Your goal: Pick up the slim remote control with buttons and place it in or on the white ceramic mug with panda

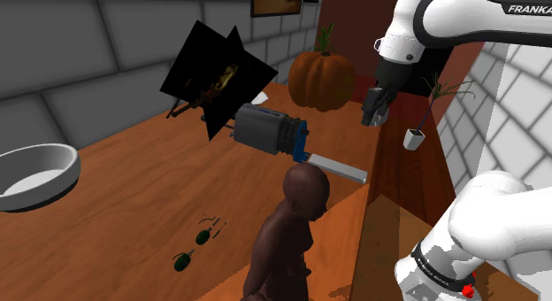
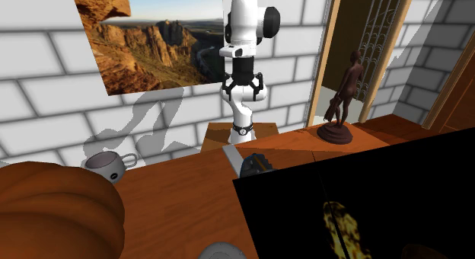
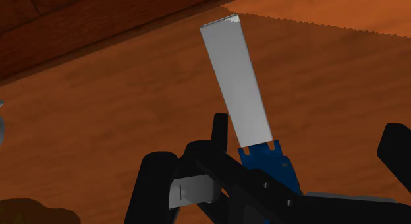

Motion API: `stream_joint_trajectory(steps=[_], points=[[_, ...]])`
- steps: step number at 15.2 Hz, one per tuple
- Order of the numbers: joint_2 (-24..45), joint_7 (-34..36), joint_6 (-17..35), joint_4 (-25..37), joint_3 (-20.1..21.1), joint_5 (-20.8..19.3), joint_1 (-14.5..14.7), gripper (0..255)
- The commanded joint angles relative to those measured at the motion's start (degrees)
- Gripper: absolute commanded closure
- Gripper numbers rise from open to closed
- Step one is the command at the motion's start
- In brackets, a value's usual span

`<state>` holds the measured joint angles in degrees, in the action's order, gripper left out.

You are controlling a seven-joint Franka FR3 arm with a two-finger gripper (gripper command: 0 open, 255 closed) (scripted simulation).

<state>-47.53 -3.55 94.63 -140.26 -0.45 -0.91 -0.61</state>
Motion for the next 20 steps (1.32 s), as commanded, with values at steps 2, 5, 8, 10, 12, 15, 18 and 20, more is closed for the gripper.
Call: stream_joint_trajectory(steps=[2, 5, 8, 10, 12, 15, 18, 20], points=[[0.7, -0.7, 1.9, -1.4, -0.4, -0.2, 0.1, 0], [3.3, -2.9, 7.9, -5.2, -1.6, -0.7, 0.4, 0], [6.8, -5.2, 14.2, -8.3, -2.8, -1.1, 0.7, 0], [9.7, -6.7, 18.4, -9.9, -3.6, -1.3, 0.9, 0], [12.9, -8.2, 22.8, -11.3, -4.4, -1.5, 1.2, 0], [18.6, -10.6, 29.4, -12.6, -5.6, -1.5, 1.6, 0], [23.7, -12.6, 34.7, -13.1, -6.5, -1.3, 2.1, 0], [24.8, -12.7, 36.6, -13.9, -6.6, -1.3, 2.1, 0]])
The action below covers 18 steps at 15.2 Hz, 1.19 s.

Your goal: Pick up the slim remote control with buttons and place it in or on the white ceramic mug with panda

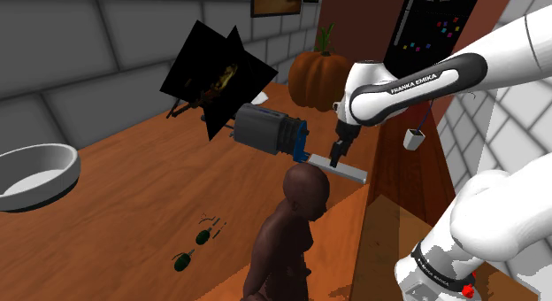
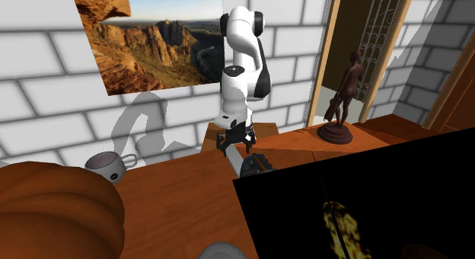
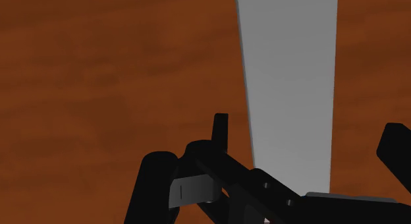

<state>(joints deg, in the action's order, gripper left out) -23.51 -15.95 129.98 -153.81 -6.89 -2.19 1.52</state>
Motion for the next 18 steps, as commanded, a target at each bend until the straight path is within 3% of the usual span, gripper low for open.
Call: stream_joint_trajectory(steps=[1, 5, 13, 14, 18], points=[[1.4, -0.3, 2.2, -0.7, -0.2, 0.0, 0.0, 0], [4.3, -0.5, 6.7, -2.3, -0.4, 0.3, 0.2, 0], [4.3, -0.5, 6.7, -2.3, -0.4, 0.3, 0.2, 0], [4.3, -0.5, 6.7, -2.3, -0.4, 0.3, 0.2, 255], [4.3, -0.5, 6.7, -2.3, -0.4, 0.3, 0.2, 255]])
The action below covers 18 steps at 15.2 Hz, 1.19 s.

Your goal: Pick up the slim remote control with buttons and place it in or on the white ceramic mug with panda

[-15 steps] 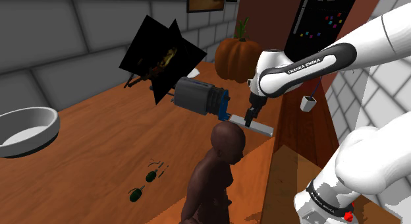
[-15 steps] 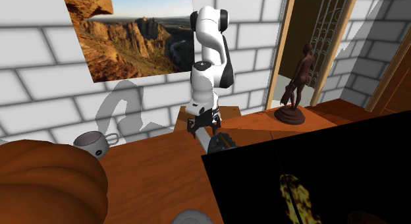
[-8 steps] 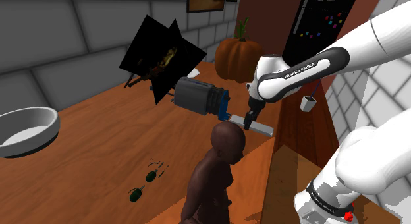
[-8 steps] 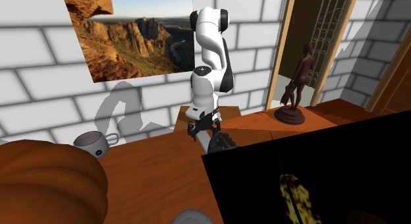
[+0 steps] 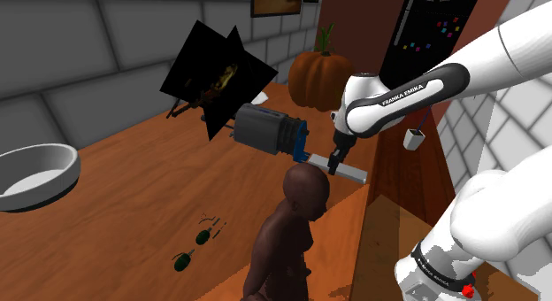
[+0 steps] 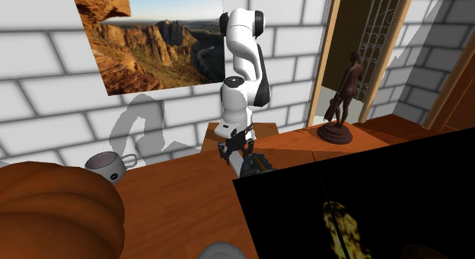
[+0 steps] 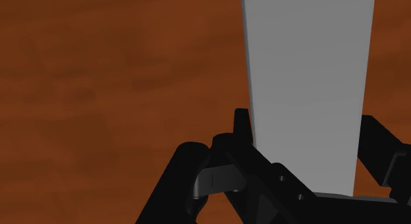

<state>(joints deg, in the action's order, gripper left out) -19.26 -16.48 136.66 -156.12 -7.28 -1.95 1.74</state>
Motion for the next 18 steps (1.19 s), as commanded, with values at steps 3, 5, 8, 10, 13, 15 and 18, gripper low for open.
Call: stream_joint_trajectory(steps=[3, 5, 8, 10, 13, 15, 18], points=[[0.0, 0.0, 0.0, -0.1, 0.0, 0.0, 0.0, 255], [0.1, 0.0, 0.0, 0.0, 0.0, 0.0, 0.0, 255], [-1.9, 0.2, -3.0, 1.0, 0.1, -0.1, -0.1, 255], [-3.1, 0.3, -4.9, 1.7, 0.2, -0.2, -0.2, 255], [-4.8, 0.4, -7.8, 2.9, 0.4, -0.3, -0.2, 255], [-5.8, 0.5, -9.7, 3.8, 0.5, -0.3, -0.2, 255], [-7.2, 0.6, -12.4, 5.2, 0.6, -0.3, -0.3, 255]])
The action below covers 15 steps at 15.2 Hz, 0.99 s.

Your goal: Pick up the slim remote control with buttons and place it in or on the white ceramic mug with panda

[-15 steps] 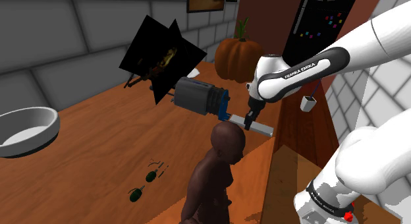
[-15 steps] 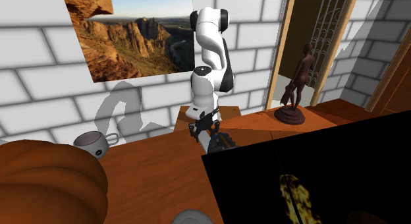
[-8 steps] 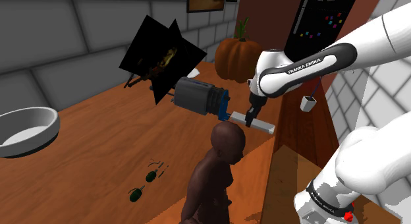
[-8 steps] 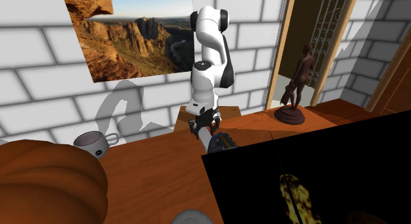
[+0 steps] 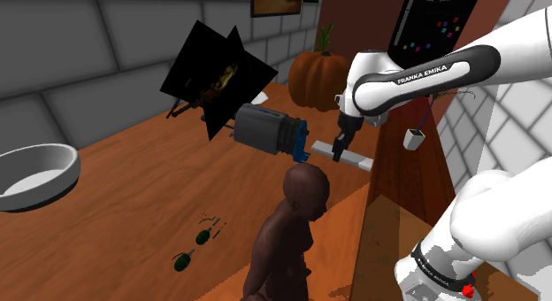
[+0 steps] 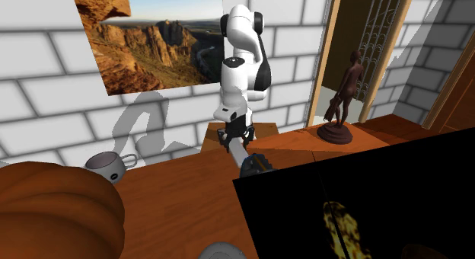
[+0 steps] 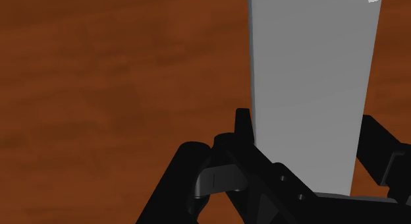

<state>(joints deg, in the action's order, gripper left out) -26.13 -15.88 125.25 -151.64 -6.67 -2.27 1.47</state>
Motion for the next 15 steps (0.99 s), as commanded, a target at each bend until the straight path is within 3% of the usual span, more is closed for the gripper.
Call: stream_joint_trajectory(steps=[1, 15], points=[[-0.7, 0.0, -1.9, 1.2, 0.1, 0.0, 0.0, 255], [-4.8, 0.3, -14.0, 9.2, 0.7, 0.1, 0.0, 255]])
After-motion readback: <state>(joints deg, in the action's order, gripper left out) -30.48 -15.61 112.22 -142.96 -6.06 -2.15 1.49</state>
